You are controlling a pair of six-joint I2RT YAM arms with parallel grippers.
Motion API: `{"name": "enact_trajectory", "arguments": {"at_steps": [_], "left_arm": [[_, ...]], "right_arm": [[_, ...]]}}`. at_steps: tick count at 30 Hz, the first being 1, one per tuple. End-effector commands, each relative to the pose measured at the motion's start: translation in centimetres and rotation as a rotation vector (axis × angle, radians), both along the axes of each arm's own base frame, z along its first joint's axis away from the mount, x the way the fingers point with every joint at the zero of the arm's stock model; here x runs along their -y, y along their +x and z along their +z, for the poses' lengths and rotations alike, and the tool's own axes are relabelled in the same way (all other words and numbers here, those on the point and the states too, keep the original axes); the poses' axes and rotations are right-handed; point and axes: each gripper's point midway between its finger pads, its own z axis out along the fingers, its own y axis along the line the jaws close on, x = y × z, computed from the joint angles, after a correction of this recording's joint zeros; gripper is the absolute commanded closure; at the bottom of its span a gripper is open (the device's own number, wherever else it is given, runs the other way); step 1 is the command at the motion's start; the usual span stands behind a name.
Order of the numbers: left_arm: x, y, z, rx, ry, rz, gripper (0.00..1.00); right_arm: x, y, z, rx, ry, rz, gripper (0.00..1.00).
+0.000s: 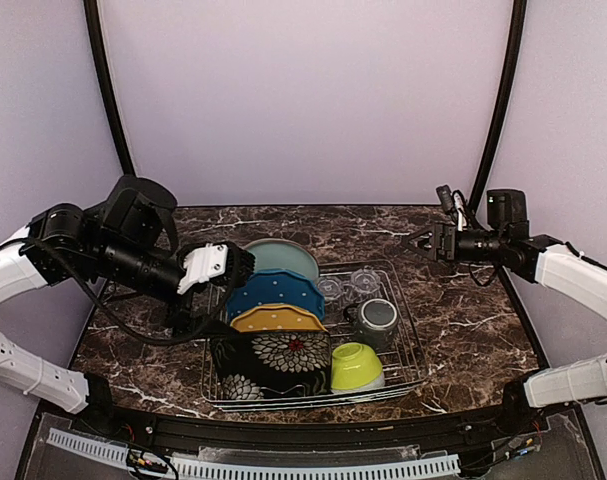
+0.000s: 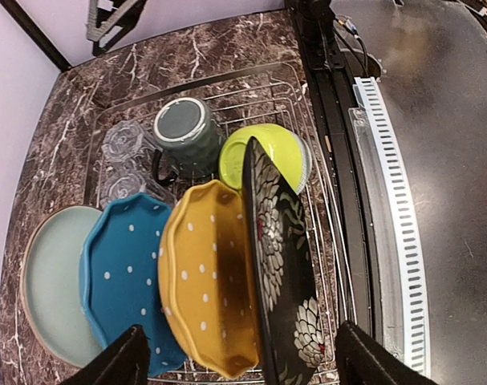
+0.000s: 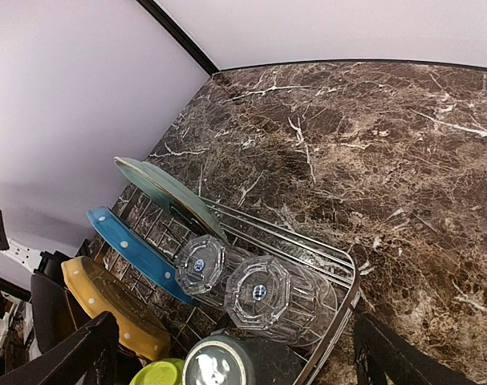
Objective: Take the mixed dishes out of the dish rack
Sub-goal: Grab the plate from the dish rack.
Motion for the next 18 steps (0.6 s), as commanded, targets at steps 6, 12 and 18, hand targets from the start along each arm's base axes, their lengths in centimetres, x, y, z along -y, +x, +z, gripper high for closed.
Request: {"name": "enact_trajectory", "arguments": {"at_steps": [6,12,18], "left_arm": [[1.3,-0.2,-2.5,0.001,0.135,-0.012,0.39],[1.7,0.2,-3.9,-0.008,0.189,0.003,0.5],[2.4,-0.2,-5.8,-0.034,0.248,-0.011,0.58]], "right_arm": [[-0.3,0.4,0.8,0.019,0.02,-0.001,0.01],[-0.3,0.4,0.9,0.016,0.025,-0.004,0.01],[-0.3,0.2,0.7,0.008,0.029,-0.006,0.01]]}}
